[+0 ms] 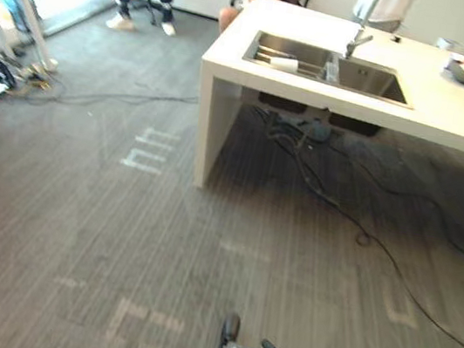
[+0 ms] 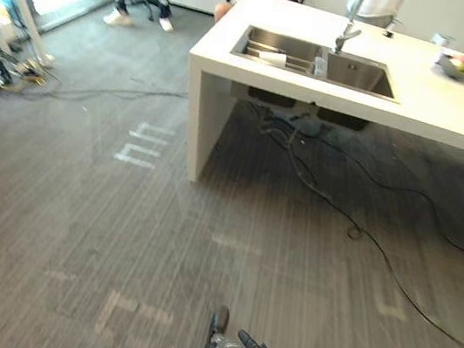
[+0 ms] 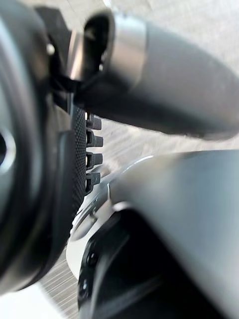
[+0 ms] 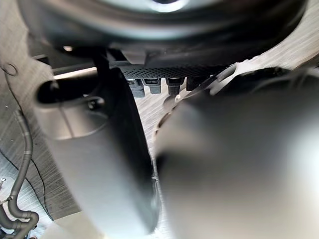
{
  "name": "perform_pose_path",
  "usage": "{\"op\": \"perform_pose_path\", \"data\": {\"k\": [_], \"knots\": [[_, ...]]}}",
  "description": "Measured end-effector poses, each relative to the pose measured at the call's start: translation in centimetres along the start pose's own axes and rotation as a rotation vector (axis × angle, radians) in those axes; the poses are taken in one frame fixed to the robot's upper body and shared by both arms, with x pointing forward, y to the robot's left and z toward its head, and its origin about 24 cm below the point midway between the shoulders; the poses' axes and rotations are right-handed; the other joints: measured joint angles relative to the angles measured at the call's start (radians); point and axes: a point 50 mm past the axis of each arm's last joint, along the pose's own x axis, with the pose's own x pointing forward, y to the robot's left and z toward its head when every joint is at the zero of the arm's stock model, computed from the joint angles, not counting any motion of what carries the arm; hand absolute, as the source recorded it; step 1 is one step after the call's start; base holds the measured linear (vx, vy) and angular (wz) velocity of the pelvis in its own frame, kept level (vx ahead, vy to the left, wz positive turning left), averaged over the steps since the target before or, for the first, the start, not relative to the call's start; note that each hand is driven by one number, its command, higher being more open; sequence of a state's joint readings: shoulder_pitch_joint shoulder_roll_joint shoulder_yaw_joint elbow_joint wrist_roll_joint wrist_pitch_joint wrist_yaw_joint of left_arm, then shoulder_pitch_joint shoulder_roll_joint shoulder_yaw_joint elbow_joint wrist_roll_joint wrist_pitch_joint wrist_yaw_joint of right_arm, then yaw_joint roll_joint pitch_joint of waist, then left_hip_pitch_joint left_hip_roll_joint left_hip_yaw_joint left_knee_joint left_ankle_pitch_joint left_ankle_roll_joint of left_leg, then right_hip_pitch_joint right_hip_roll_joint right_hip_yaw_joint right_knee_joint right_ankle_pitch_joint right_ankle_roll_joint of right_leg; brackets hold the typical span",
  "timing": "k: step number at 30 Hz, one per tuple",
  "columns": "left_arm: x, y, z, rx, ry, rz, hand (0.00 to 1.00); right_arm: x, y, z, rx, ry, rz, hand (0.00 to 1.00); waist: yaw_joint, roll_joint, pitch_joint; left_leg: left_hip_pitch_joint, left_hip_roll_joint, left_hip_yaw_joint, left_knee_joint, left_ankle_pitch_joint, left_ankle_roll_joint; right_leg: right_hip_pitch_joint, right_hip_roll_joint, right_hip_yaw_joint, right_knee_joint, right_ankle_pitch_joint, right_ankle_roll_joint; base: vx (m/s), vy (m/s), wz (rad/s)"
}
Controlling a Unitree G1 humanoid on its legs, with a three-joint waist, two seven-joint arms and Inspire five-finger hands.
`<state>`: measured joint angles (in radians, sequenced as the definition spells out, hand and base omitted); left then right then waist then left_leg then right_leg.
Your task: Walk over to the sink, pick up the cup, carry it to the dishwasher, place the cup inside the dishwasher, then close the dishwasher door
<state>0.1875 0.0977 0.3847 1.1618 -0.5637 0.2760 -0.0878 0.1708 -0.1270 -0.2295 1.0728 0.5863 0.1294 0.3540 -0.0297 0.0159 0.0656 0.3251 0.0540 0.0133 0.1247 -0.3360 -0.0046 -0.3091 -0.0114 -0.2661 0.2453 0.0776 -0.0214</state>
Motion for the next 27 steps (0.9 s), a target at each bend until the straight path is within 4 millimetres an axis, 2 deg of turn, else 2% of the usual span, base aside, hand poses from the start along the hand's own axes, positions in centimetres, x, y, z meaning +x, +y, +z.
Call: {"op": "perform_pose_path", "data": {"k": [1, 2, 3, 4, 5, 6, 8, 10, 11, 12, 13, 14, 15, 16, 17, 18, 19, 20, 22, 23, 24, 25, 26, 27], "knots": [[0.0, -0.1, 0.1, -0.005, -0.018, -0.001, 1.0, 0.0, 0.0, 0.0, -0.002, 0.012, -0.005, 1.0, 0.005, 0.0, -0.002, -0.033, 0.012, 0.005, 0.106, 0.004, 0.003, 0.008, 0.014, -0.004, 0.014, -0.021, -0.057, 0.7, -0.349, 0.05], [0.0, -0.6, 0.7, -0.007, -0.051, -0.021, 1.0, 0.0, -0.1, 0.1, -0.008, 0.023, -0.009, 1.0, 0.01, 0.01, -0.007, -0.13, 0.046, 0.002, 0.339, 0.04, -0.019, 0.038, 0.047, -0.009, 0.005, -0.052, -0.094, 0.68, -0.375, -0.14], [0.1, -0.9, 0.8, -0.011, -0.059, -0.03, 1.0, 0.0, -0.1, 0.3, -0.011, 0.022, -0.004, 1.0, 0.011, 0.019, -0.015, -0.201, 0.071, -0.004, 0.501, 0.086, -0.066, 0.056, 0.073, -0.008, -0.009, -0.076, -0.1, 0.68, -0.354, -0.14], [0.1, -1.1, 0.9, -0.006, -0.063, -0.036, 1.0, 0.0, 0.1, 0.5, -0.019, 0.019, 0.003, 1.0, 0.012, 0.024, -0.018, -0.251, 0.086, -0.005, 0.61, 0.125, -0.096, 0.074, 0.094, -0.004, -0.025, -0.087, -0.111, 0.47, -0.203, -0.26], [0.1, -1.6, 1.3, 0.003, -0.093, -0.06, 1.0, 0.1, 0.5, 0.8, -0.043, 0.015, 0.019, 1.0, 0.014, 0.033, -0.019, -0.341, 0.123, 0.009, 0.833, 0.151, -0.119, 0.126, 0.138, 0.008, -0.069, -0.1, -0.128, 0.45, -0.173, -0.31], [0.0, -2.1, 2.0, 0.04, -0.133, -0.075, 1.0, 0.3, 0.8, 0.9, -0.065, 0.018, 0.027, 1.0, 0.013, 0.028, -0.008, -0.405, 0.146, 0.03, 1.007, 0.144, -0.107, 0.2, 0.169, 0.021, -0.117, -0.101, -0.13, 0.53, -0.216, -0.27], [-0.1, -2.9, 3.0, 0.122, -0.198, -0.096, 1.0, 0.4, 1.0, 0.6, -0.088, 0.033, 0.022, 1.0, 0.023, 0.007, 0.001, -0.49, 0.134, 0.056, 1.1, 0.132, -0.094, 0.304, 0.188, 0.053, -0.188, -0.11, -0.136, 0.54, -0.224, -0.26], [-0.3, -3.9, 4.1, 0.215, -0.277, -0.126, 1.0, 0.5, 1.2, 0.6, -0.106, 0.035, 0.014, 1.0, 0.042, -0.005, 0.004, -0.576, 0.128, 0.109, 1.032, 0.095, -0.08, 0.376, 0.19, 0.083, -0.235, -0.106, -0.143, 0.44, -0.162, -0.42], [-0.5, -4.9, 4.9, 0.283, -0.338, -0.145, 1.0, 0.6, 1.5, 1.0, -0.112, 0.029, 0.019, 1.0, 0.049, -0.016, 0.022, -0.609, 0.125, 0.161, 0.911, 0.057, -0.057, 0.409, 0.186, 0.106, -0.245, -0.106, -0.142, 0.43, -0.128, -0.49], [-0.6, -5.2, 5.3, 0.326, -0.373, -0.149, 1.0, 0.8, 1.9, 1.2, -0.115, 0.023, 0.026, 1.0, 0.055, -0.014, 0.024, -0.617, 0.117, 0.187, 0.82, 0.048, -0.043, 0.424, 0.181, 0.124, -0.248, -0.109, -0.138, 0.4, -0.081, -0.64], [-0.9, -6.2, 5.9, 0.422, -0.439, -0.156, 1.0, 1.1, 2.7, 2.0, -0.125, 0.0, 0.051, 1.0, 0.061, -0.023, 0.034, -0.616, 0.086, 0.211, 0.605, 0.052, -0.037, 0.449, 0.169, 0.159, -0.259, -0.117, -0.125, 0.37, -0.032, -0.71], [-1.3, -7.5, 6.4, 0.515, -0.514, -0.172, 1.0, 1.4, 3.8, 2.9, -0.132, -0.032, 0.087, 1.0, 0.062, -0.02, 0.039, -0.611, 0.041, 0.211, 0.36, 0.093, -0.036, 0.474, 0.152, 0.19, -0.278, -0.126, -0.115, 0.36, -0.013, -0.7], [-1.6, -8.4, 6.5, 0.555, -0.55, -0.188, 1.0, 1.5, 4.1, 3.2, -0.134, -0.044, 0.101, 1.0, 0.062, -0.017, 0.041, -0.607, 0.018, 0.2, 0.233, 0.137, -0.039, 0.486, 0.145, 0.205, -0.288, -0.131, -0.111, 0.34, 0.02, -0.62], [-2.3, -10.5, 6.8, 0.63, -0.631, -0.238, 1.0, 1.5, 4.7, 3.9, -0.144, -0.072, 0.129, 1.0, 0.067, -0.007, 0.049, -0.624, -0.005, 0.164, 0.066, 0.217, -0.054, 0.505, 0.143, 0.236, -0.304, -0.149, -0.111, 0.31, 0.057, -0.53], [-3.1, -12.7, 6.9, 0.696, -0.713, -0.292, 1.0, 1.6, 5.1, 4.4, -0.147, -0.092, 0.143, 1.0, 0.069, 0.017, 0.056, -0.662, -0.003, 0.145, 0.021, 0.252, -0.062, 0.525, 0.152, 0.255, -0.305, -0.178, -0.123, 0.29, 0.077, -0.45], [-3.4, -13.6, 6.8, 0.734, -0.751, -0.313, 1.0, 1.6, 5.2, 4.6, -0.15, -0.097, 0.145, 1.0, 0.07, 0.027, 0.057, -0.678, 0.001, 0.133, 0.01, 0.267, -0.062, 0.537, 0.158, 0.261, -0.305, -0.196, -0.117, 0.28, 0.119, -0.26], [-4.0, -14.9, 6.6, 0.787, -0.82, -0.334, 1.0, 1.5, 4.9, 4.3, -0.148, -0.091, 0.135, 1.0, 0.068, 0.04, 0.053, -0.691, 0.001, 0.131, -0.004, 0.288, -0.055, 0.556, 0.161, 0.268, -0.302, -0.224, -0.114, 0.34, 0.152, -0.2], [-5.0, -16.3, 6.5, 0.835, -0.919, -0.366, 1.0, 1.4, 4.4, 3.7, -0.14, -0.076, 0.12, 1.0, 0.069, 0.038, 0.051, -0.693, -0.006, 0.13, 0.015, 0.362, -0.029, 0.574, 0.152, 0.285, -0.267, -0.275, -0.103, 0.49, 0.185, -0.25], [-6.9, -18.2, 7.1, 0.881, -1.093, -0.396, 1.0, 1.5, 4.3, 3.0, -0.147, -0.052, 0.111, 1.0, 0.065, 0.03, 0.047, -0.681, -0.041, 0.137, 0.021, 0.458, 0.036, 0.555, 0.115, 0.31, -0.159, -0.348, -0.07, 0.54, 0.145, -0.27], [-8.8, -19.5, 7.6, 0.898, -1.228, -0.425, 1.0, 1.4, 4.0, 2.9, -0.157, -0.043, 0.096, 1.0, 0.057, 0.03, 0.046, -0.656, -0.062, 0.139, -0.02, 0.54, 0.051, 0.534, 0.093, 0.329, -0.082, -0.385, -0.019, 0.74, 0.141, -0.01], [-11.1, -21.0, 8.5, 0.897, -1.375, -0.463, 1.0, 1.3, 3.7, 2.6, -0.152, -0.036, 0.077, 1.0, 0.048, 0.004, 0.047, -0.614, -0.101, 0.14, -0.046, 0.547, 0.071, 0.509, 0.055, 0.32, 0.013, -0.41, 0.027, 0.73, 0.131, 0.09], [-12.3, -21.6, 9.0, 0.891, -1.446, -0.483, 1.0, 1.3, 3.6, 2.3, -0.137, -0.03, 0.071, 1.0, 0.047, -0.001, 0.05, -0.596, -0.111, 0.14, -0.051, 0.531, 0.085, 0.493, 0.049, 0.316, 0.073, -0.404, 0.043, 0.7, 0.115, 0.18], [-14.8, -22.6, 10.1, 0.865, -1.578, -0.514, 1.0, 1.4, 3.8, 2.2, -0.1, -0.043, 0.064, 1.0, 0.045, -0.012, 0.056, -0.543, -0.123, 0.136, -0.048, 0.489, 0.085, 0.476, 0.034, 0.287, 0.197, -0.356, 0.109, 0.54, 0.092, 0.07], [-17.4, -23.1, 11.0, 0.853, -1.717, -0.532, 1.0, 1.4, 4.0, 1.9, -0.077, -0.051, 0.059, 1.0, 0.043, -0.024, 0.048, -0.482, -0.126, 0.133, -0.038, 0.438, 0.082, 0.454, 0.021, 0.222, 0.336, -0.258, 0.13, 0.53, 0.097, 0.06]]}}
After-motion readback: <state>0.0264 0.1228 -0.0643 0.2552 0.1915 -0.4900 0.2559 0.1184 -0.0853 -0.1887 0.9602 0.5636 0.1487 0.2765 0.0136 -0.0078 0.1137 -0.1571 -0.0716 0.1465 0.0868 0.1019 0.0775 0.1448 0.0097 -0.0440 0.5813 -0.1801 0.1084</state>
